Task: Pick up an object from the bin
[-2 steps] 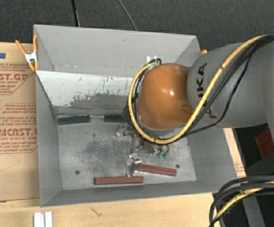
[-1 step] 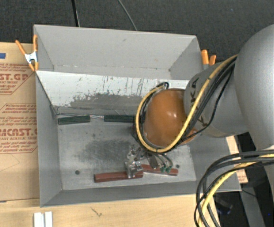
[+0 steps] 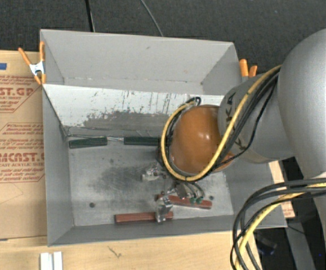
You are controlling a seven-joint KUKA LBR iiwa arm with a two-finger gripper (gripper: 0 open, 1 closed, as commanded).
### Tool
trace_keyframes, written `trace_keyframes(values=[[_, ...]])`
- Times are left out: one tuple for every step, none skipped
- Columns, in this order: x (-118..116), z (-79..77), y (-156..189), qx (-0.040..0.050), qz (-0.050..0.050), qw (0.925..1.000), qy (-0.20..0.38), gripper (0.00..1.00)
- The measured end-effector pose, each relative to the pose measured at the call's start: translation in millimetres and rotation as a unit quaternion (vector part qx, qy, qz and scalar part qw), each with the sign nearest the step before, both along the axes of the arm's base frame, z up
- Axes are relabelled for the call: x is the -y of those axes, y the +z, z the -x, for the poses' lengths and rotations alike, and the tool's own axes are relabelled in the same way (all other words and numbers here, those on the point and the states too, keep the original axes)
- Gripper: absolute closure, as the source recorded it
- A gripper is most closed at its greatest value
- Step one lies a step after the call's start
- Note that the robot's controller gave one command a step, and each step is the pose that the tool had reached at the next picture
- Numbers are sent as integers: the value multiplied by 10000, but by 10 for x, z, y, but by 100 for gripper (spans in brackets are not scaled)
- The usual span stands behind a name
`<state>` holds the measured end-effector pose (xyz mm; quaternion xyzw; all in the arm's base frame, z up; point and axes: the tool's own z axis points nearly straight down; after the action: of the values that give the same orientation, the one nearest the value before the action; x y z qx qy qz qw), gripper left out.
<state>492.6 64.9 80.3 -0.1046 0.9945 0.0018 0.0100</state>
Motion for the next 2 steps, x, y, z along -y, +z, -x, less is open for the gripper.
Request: trace_keyframes(values=[[4,11,-5,-22,5,10000,0,0],[771,38,-22,-62,-12,9960,896,100]])
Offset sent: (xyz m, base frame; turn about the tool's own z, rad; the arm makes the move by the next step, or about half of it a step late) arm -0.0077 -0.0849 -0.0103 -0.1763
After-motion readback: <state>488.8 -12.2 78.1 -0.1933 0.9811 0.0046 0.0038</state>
